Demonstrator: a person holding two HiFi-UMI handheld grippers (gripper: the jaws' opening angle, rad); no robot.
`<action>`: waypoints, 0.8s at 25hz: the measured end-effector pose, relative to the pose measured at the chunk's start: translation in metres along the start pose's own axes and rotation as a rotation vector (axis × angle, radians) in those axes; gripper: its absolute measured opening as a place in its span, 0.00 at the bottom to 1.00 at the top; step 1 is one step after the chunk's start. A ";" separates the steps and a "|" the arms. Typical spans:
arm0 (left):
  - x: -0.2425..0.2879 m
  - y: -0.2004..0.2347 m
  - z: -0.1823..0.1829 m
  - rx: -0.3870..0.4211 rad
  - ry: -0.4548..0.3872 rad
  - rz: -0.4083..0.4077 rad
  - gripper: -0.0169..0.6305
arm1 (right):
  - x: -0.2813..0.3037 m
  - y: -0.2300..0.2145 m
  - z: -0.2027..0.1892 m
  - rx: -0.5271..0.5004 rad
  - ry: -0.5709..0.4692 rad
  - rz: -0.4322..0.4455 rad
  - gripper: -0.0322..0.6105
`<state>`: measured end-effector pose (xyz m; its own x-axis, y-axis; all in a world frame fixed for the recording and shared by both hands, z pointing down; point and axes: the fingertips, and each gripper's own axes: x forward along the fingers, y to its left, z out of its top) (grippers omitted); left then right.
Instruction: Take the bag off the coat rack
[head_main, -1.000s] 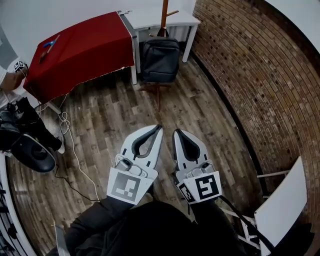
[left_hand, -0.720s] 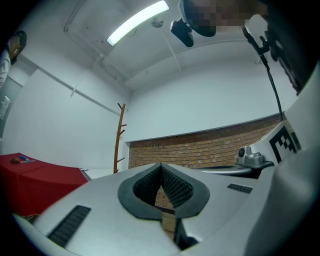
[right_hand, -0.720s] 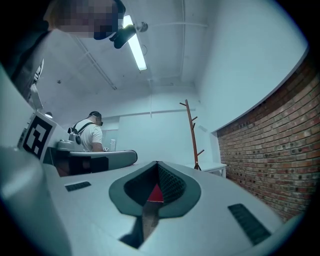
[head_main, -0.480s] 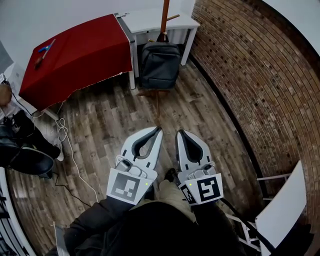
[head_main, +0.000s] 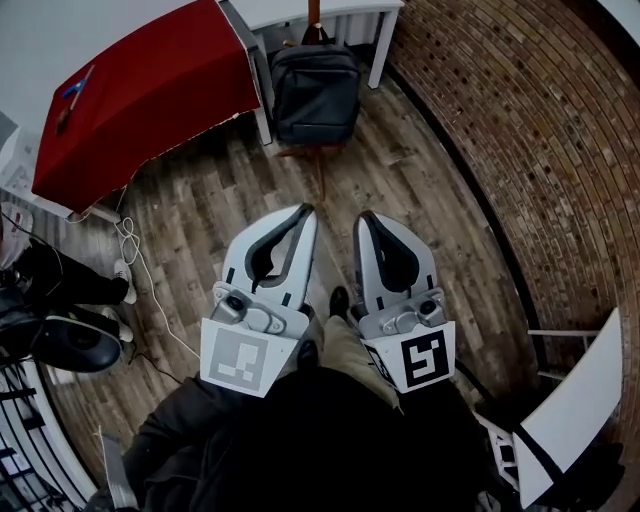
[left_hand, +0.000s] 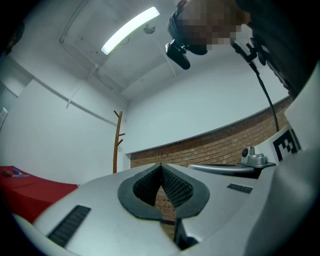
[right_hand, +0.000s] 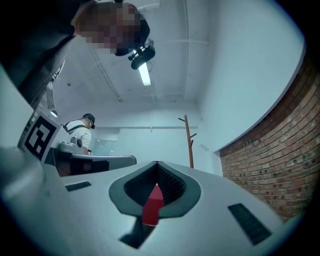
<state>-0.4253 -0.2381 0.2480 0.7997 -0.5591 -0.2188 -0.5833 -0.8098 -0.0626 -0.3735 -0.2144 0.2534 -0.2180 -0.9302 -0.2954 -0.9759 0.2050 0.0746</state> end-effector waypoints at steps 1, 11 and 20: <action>0.011 0.000 -0.002 0.018 -0.005 0.000 0.04 | 0.006 -0.009 -0.002 -0.005 -0.013 0.007 0.05; 0.132 0.025 -0.039 0.026 0.058 0.092 0.04 | 0.081 -0.115 -0.050 0.059 0.068 0.076 0.05; 0.181 0.071 -0.062 0.002 0.085 0.159 0.04 | 0.141 -0.145 -0.081 0.087 0.115 0.132 0.05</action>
<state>-0.3131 -0.4076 0.2644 0.7064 -0.6932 -0.1431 -0.7036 -0.7096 -0.0361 -0.2621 -0.4002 0.2785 -0.3463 -0.9212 -0.1771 -0.9372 0.3483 0.0209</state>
